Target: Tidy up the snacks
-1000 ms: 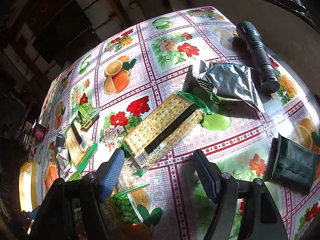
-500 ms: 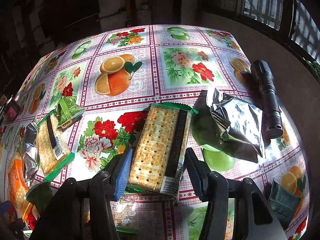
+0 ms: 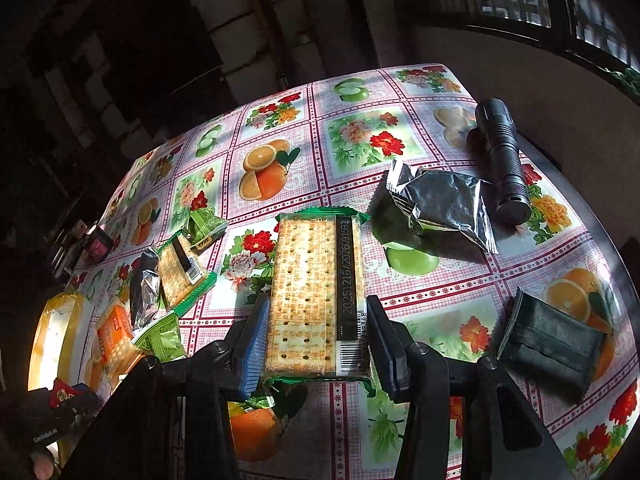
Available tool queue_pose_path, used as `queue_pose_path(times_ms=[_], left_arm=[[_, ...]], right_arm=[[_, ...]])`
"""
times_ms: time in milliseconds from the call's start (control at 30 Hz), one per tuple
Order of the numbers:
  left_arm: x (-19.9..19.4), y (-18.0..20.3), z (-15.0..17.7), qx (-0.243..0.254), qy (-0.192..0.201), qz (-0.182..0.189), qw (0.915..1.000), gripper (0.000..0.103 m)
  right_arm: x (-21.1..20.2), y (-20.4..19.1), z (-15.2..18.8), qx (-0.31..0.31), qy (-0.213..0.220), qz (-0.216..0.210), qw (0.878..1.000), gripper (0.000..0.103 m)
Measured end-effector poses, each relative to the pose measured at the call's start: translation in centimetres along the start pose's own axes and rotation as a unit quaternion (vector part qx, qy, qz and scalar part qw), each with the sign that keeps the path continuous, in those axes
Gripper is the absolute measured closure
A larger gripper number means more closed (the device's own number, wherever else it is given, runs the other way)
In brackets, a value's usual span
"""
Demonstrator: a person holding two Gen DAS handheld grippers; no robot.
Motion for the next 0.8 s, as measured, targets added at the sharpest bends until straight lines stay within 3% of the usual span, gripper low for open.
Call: queue_pose_path(times_ms=[200, 433, 800], left_arm=[[-2.9, 1.7, 0.2, -0.008, 0.04, 0.01, 0.9991, 0.076], [-6.5, 1.2, 1.4, -0.013, 0.073, -0.021, 0.997, 0.076], [-12.4, -2.6, 3.6, -0.049, 0.135, -0.093, 0.9852, 0.076]], right_arm=[[-4.4, -1.8, 1.1, -0.003, 0.019, -0.04, 0.999, 0.054], [-9.8, -7.7, 3.4, -0.035, 0.043, -0.121, 0.991, 0.053], [-13.6, -14.9, 7.3, -0.09, 0.051, -0.175, 0.979, 0.053]])
Point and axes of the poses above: each gripper's, at about its wrist camera, not at the fingertips, and x roughly the way its jaws point, y to its right, z to its underside, the point moved 10 cm from there along x, roughly the way its jaws point, and after that the axes turned 11 degrees about z, right-handed, at the moved point
